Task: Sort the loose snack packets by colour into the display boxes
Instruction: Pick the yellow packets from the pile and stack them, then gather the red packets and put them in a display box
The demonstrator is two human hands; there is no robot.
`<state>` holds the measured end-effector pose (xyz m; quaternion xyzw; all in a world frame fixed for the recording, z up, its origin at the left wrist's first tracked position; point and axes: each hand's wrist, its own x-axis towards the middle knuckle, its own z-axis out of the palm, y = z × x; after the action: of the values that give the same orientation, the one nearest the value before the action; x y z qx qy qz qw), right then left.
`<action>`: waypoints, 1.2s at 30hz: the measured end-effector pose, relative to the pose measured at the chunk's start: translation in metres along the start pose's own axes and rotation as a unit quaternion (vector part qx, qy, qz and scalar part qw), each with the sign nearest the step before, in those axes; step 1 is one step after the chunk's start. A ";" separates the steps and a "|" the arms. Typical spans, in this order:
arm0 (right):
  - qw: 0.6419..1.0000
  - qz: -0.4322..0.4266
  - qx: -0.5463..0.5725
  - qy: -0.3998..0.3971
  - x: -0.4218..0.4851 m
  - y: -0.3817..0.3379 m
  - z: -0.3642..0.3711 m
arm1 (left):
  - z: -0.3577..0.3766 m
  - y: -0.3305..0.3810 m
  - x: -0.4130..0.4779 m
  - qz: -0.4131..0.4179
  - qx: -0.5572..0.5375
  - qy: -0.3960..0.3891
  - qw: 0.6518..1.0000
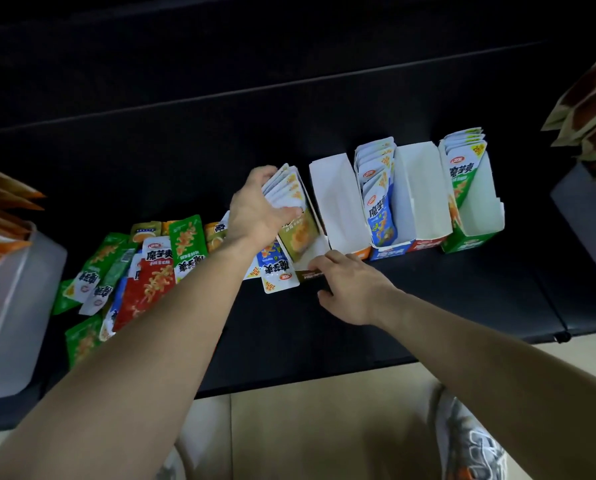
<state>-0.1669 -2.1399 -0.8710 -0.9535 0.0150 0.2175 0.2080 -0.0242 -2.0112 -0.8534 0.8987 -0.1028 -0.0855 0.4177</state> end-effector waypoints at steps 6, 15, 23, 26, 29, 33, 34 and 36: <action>0.999 0.011 -0.022 -0.021 -0.006 -0.004 -0.003 | -0.029 -0.005 -0.009 0.010 0.027 0.007 1.000; 0.999 0.030 -0.031 -0.005 -0.039 -0.044 -0.024 | -0.122 -0.005 -0.055 0.040 0.208 -0.133 0.968; 0.999 0.015 -0.027 -0.039 -0.048 -0.096 -0.001 | -0.215 -0.059 -0.139 0.021 0.321 -0.223 0.920; 0.998 0.008 -0.024 -0.063 -0.037 -0.113 0.027 | -0.228 -0.102 -0.163 -0.019 0.300 -0.235 0.924; 0.995 -0.009 -0.011 -0.098 -0.020 -0.139 0.060 | -0.228 -0.146 -0.180 -0.057 0.265 -0.224 0.936; 0.996 -0.042 -0.026 -0.068 0.004 -0.177 0.109 | -0.212 -0.188 -0.196 -0.106 0.192 -0.184 0.958; 0.996 -0.061 -0.050 -0.041 0.011 -0.185 0.119 | -0.207 -0.195 -0.197 -0.112 0.177 -0.177 0.962; 0.987 -0.117 -0.106 -0.014 0.026 -0.194 0.133 | -0.200 -0.206 -0.196 -0.114 0.163 -0.172 0.965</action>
<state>-0.1746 -1.9078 -0.9155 -0.9622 -0.1227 0.2054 0.1297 -0.1420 -1.6841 -0.8711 0.9322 -0.0824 -0.2680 0.2291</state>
